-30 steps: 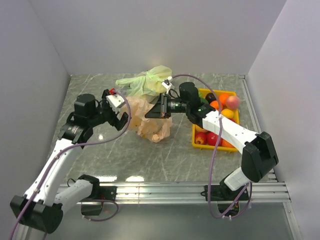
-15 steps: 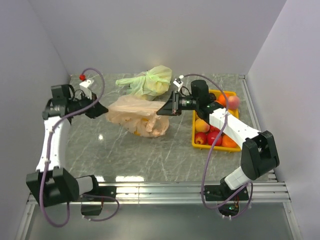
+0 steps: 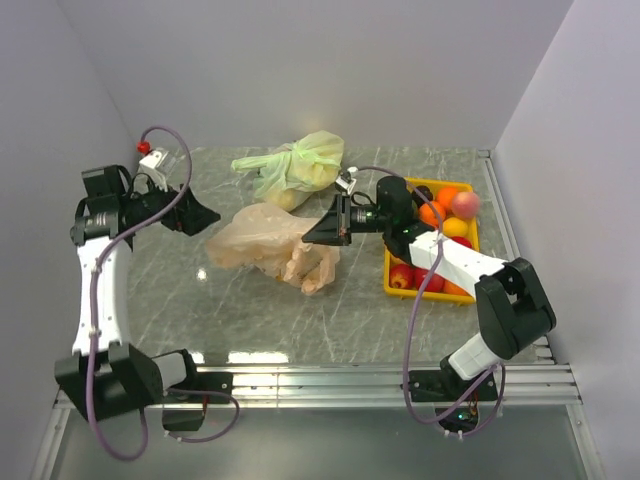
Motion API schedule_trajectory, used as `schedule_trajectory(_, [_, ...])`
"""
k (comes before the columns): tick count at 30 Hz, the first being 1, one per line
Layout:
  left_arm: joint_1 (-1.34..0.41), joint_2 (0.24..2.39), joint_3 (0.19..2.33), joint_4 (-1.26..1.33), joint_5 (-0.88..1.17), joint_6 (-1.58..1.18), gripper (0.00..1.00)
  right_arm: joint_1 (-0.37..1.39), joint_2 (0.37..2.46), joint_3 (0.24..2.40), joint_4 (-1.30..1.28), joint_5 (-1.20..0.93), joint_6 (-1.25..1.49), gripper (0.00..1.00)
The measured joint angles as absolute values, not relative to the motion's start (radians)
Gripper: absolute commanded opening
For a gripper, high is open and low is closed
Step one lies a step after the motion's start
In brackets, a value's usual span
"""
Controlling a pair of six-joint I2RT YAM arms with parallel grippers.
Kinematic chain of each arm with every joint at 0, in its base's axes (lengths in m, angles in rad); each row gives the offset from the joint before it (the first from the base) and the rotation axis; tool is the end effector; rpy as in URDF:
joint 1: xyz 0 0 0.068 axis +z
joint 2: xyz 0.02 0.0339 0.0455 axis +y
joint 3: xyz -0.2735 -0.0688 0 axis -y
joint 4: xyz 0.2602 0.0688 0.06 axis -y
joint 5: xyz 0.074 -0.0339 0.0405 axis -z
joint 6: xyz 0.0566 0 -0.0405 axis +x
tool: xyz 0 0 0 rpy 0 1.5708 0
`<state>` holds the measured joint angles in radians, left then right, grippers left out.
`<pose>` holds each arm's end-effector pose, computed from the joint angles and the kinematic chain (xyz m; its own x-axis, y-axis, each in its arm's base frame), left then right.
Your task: Place the fake fruits into the plastic bag and tie a complex knot
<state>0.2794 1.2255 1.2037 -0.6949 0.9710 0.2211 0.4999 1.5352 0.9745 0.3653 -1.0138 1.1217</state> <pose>0.2712 0.0292 0.3556 -0.5190 -0.0201 -0.8545 0.5703 0.7366 -0.3637 0.2968 0.2169 0.2791 -0.9606 0.0180 -0.2774 -0.2738 0.1120 0.9552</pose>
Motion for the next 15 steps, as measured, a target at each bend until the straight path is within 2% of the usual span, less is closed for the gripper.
schedule_trajectory(5, [0.196,1.009,1.157,-0.617,0.96,0.207,0.99,0.508,1.568,0.946,0.587,-1.008,1.374,0.0])
schedule_trajectory(8, [0.036,0.865,1.105,-0.588,0.933,0.203,0.95,0.508,1.593,0.942,0.701,-0.984,1.514,0.0])
schedule_trajectory(9, [-0.017,0.823,1.088,-0.585,0.925,0.197,0.9,0.508,1.603,0.942,0.735,-0.976,1.559,0.0])
schedule_trajectory(12, [-0.132,0.769,1.05,-0.576,0.903,0.184,0.84,0.508,1.625,0.942,0.798,-0.953,1.66,0.0])
schedule_trajectory(14, [-0.19,0.774,1.012,-0.55,0.858,0.16,0.86,0.51,1.629,0.941,0.828,-0.936,1.709,0.0])
schedule_trajectory(15, [-0.218,0.783,0.99,-0.537,0.832,0.148,0.92,0.511,1.629,0.94,0.843,-0.928,1.73,0.0])
